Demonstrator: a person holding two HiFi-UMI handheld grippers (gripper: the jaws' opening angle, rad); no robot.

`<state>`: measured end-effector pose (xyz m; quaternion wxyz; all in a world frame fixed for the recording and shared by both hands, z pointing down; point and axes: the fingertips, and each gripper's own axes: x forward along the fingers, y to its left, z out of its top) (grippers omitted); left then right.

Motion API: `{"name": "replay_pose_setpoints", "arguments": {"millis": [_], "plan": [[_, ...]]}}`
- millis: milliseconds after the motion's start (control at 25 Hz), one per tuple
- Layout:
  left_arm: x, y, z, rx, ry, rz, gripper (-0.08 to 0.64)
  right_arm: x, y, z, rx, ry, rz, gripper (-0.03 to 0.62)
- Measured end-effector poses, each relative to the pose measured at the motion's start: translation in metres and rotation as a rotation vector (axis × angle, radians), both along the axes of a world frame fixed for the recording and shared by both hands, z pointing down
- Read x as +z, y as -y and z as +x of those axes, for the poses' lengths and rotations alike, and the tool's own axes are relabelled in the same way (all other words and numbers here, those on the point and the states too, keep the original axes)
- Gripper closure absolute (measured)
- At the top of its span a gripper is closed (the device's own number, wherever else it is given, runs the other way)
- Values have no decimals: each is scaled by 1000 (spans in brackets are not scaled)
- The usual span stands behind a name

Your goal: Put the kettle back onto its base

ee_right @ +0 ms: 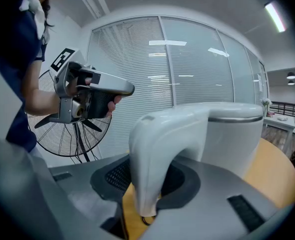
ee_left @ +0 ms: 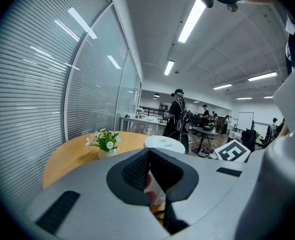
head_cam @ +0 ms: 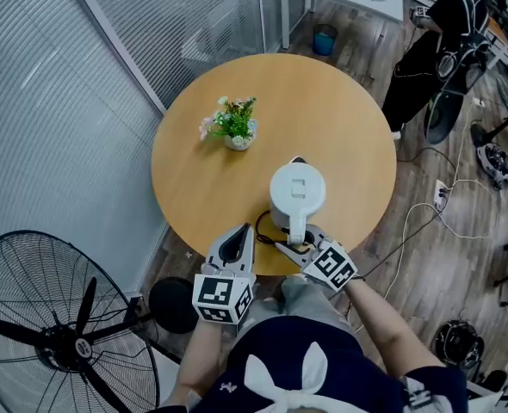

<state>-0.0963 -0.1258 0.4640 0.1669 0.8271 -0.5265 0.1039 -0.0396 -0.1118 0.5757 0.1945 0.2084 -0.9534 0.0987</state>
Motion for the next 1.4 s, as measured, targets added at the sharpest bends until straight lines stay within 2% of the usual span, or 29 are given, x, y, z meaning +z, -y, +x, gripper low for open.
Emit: {"name": "replay_pose_setpoints", "arguments": {"millis": [600,920,1400], "plan": [[-3,-11,6,7,9,2,538,0,1,0,21,6,0,460],[2,-22,1,-14,14,-9,538,0,-3,-2,16,22,-16,410],[10,-37,1,-17,8,-33,538,-2,-3,-2,35,52,-3,391]]}}
